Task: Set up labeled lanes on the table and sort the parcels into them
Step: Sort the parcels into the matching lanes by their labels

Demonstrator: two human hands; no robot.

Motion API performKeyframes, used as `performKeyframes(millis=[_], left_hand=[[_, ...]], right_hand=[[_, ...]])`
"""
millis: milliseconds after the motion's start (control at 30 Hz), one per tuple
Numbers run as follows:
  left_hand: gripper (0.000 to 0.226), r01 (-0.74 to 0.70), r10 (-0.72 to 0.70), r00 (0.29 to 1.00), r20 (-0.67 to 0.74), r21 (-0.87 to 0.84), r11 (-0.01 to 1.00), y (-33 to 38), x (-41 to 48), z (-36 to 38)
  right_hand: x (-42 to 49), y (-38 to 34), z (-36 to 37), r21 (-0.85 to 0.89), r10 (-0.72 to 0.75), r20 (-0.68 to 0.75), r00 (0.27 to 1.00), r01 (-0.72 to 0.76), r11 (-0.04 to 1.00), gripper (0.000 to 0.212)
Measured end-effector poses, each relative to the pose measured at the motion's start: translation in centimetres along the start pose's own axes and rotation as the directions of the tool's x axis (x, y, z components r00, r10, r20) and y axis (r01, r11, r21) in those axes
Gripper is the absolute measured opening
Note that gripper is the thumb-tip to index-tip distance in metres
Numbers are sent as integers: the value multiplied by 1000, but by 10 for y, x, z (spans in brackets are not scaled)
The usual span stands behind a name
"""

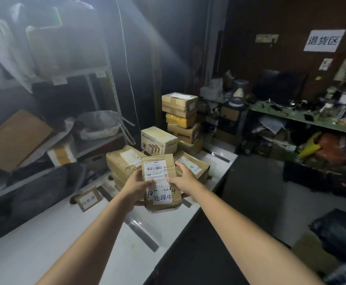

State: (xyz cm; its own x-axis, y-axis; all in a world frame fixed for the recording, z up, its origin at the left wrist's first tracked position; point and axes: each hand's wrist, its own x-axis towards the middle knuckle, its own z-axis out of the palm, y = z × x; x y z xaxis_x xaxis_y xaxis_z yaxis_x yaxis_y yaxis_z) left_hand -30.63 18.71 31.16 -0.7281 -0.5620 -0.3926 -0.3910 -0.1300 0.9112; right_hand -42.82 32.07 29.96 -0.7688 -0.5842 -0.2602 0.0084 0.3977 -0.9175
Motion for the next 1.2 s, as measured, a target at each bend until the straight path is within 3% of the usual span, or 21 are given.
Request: performKeyframes(millis=[267, 600, 967, 1200], left_hand=[[57, -15, 15, 1000, 5, 5, 1000, 28, 64, 6], [62, 16, -16, 986, -167, -2, 1000, 80, 124, -37], [34, 43, -86, 853, -514, -94, 995, 112, 187, -61], [30, 128, -193, 788, -584, -151, 980, 110, 209, -64]], right_hand=[[74, -18, -10, -29, 13, -17, 1000, -13, 999, 81], [172, -83, 9, -38, -54, 156, 986, 60, 997, 74], [299, -133, 46, -45, -114, 555, 824, 166, 985, 71], [342, -141, 64, -115, -77, 668, 740, 206, 972, 74]])
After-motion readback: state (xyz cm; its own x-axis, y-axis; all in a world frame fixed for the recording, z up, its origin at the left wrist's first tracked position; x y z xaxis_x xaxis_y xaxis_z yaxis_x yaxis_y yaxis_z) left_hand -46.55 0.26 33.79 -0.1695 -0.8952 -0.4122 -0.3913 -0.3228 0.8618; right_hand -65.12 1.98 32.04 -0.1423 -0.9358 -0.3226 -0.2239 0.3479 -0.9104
